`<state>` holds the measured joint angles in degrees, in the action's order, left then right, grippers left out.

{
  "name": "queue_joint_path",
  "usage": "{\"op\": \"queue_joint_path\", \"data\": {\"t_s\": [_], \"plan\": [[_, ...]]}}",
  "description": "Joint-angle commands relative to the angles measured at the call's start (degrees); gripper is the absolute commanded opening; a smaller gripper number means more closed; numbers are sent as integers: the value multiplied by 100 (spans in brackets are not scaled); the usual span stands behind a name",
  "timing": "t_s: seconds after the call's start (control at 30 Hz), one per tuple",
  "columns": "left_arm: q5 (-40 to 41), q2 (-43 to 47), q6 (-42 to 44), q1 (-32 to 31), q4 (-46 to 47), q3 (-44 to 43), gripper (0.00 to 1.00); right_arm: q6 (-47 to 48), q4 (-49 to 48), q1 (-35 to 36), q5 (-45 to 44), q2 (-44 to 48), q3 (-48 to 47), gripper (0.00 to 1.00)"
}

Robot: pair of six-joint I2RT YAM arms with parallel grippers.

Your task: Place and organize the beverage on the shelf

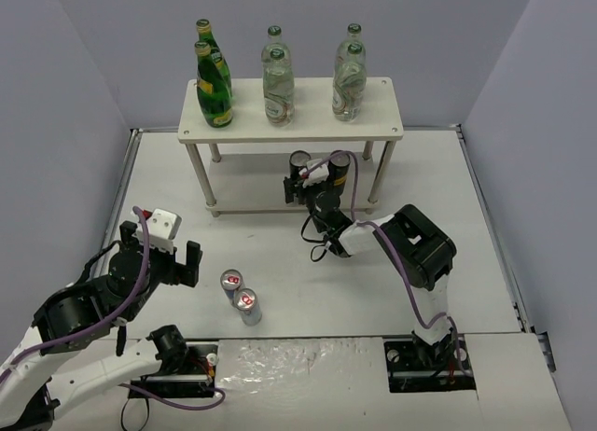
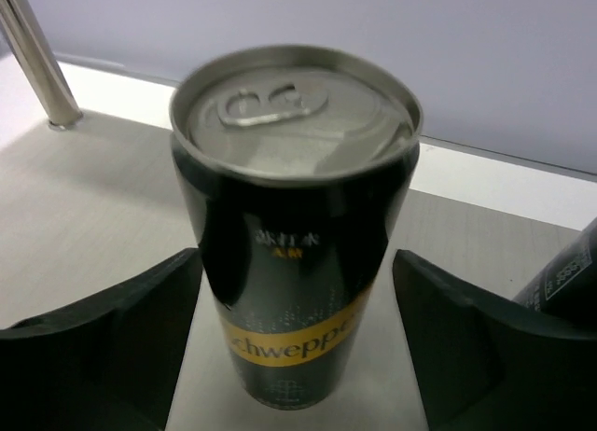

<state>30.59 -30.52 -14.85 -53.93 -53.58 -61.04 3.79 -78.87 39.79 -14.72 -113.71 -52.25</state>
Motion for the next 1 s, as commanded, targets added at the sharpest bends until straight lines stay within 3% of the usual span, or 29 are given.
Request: {"op": "queue_joint_path", "data": {"t_s": [0.0,0.23,0.43,0.7,0.87,0.97], "plan": [[26,-6,-140,6,208,-49,94,26,-1341,-50,-303,-20,-31,81],[44,55,-229,6,225,13,94,-1,-1333,46,119,367,250,100],[122,-181,-448,14,244,22,94,16,-1087,248,163,736,434,100],[-26,-1192,-1994,6,-319,-506,94,183,-727,643,-777,1517,1049,100],[-544,-1746,-3143,-12,-530,-454,94,210,859,1346,-1734,3019,1602,100],[-380,-1826,-3750,-56,-478,-111,94,-176,1800,1532,-1929,3933,1884,100]]}}
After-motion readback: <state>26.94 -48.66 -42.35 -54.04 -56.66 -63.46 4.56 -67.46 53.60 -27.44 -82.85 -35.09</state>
